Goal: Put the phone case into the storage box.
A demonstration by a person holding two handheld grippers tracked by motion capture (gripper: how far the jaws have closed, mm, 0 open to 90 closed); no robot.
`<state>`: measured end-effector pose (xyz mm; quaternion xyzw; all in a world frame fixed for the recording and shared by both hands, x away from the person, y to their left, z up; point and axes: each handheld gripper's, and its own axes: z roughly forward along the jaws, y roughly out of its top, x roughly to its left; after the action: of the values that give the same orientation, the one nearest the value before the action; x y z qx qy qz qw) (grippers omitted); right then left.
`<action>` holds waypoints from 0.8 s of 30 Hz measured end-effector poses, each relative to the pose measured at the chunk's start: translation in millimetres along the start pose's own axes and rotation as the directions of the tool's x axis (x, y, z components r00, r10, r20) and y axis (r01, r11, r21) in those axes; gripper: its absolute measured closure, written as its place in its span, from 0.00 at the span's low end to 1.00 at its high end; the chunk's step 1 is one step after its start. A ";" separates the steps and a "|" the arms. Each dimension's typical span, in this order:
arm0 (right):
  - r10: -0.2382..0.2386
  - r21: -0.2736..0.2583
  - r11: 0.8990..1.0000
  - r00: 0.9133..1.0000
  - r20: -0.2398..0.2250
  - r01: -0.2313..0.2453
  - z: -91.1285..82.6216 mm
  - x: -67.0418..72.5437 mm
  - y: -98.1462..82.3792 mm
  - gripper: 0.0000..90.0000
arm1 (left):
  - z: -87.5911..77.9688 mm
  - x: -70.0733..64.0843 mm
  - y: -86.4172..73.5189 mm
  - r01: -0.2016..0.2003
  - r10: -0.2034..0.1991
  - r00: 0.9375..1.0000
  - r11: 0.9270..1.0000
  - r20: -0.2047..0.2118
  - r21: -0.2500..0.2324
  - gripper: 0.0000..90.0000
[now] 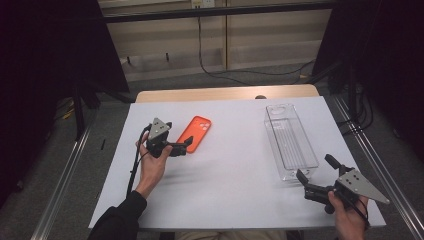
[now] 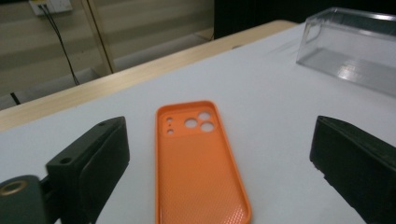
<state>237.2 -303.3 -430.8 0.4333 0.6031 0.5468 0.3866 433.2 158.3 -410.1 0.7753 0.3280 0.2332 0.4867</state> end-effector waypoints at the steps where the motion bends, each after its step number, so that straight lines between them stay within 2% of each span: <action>1: 0.000 0.001 1.000 1.000 -0.002 0.000 -0.3 -0.1 0.1 0.00 | 2.5 1.0 0.5 0.015 -0.015 1.000 1.000 0.012 0.009 0.08; 2: 0.000 0.001 1.000 1.000 -0.002 0.000 -0.3 -0.1 0.1 0.00 | 4.9 2.5 1.3 0.024 -0.025 0.999 0.999 0.029 0.028 0.08; 5: 0.003 0.005 1.000 1.000 -0.002 -0.003 0.3 0.1 -0.1 0.00 | 12.3 6.1 3.1 0.017 -0.019 0.999 0.997 0.036 0.071 0.08; 7: -0.002 0.002 1.000 1.000 -0.003 0.002 0.1 0.1 0.1 0.00 | 16.9 11.1 1.5 0.044 -0.049 0.997 0.995 0.061 0.086 0.08; 10: -0.001 0.002 1.000 1.000 0.000 0.001 -0.3 -0.4 0.1 0.00 | 22.6 14.9 1.0 0.023 -0.032 0.997 0.992 0.071 0.125 0.11; 12: -0.003 0.003 1.000 1.000 -0.002 0.003 0.0 -0.4 0.1 0.00 | 26.8 16.6 2.3 0.017 -0.033 0.995 0.985 0.090 0.171 0.11; 15: -0.002 0.005 1.000 1.000 -0.004 0.002 0.3 0.2 0.0 0.00 | 32.3 19.3 4.6 0.050 -0.072 0.992 0.978 0.103 0.200 0.11; 18: -0.002 0.005 1.000 1.000 -0.004 0.002 0.0 0.0 0.0 0.00 | 37.9 24.0 6.5 0.079 -0.106 0.989 0.968 0.101 0.236 0.08; 21: -0.003 0.005 1.000 1.000 -0.004 0.003 0.2 0.0 -0.1 0.00 | 41.5 29.0 7.8 0.100 -0.124 0.989 0.960 0.076 0.263 0.08; 22: -0.003 0.006 1.000 1.000 -0.004 0.003 0.4 0.1 -0.1 0.00 | 42.8 30.7 8.7 0.112 -0.139 0.987 0.955 0.079 0.276 0.08; 24: -0.003 0.011 1.000 1.000 -0.003 0.003 0.4 0.0 -0.2 0.00 | 45.1 32.9 10.4 0.118 -0.142 0.987 0.952 0.069 0.281 0.08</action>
<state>237.6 -303.2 -431.1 0.4336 0.6074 0.5437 0.3840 489.1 152.1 -418.1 0.8219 0.3858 0.1180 0.4021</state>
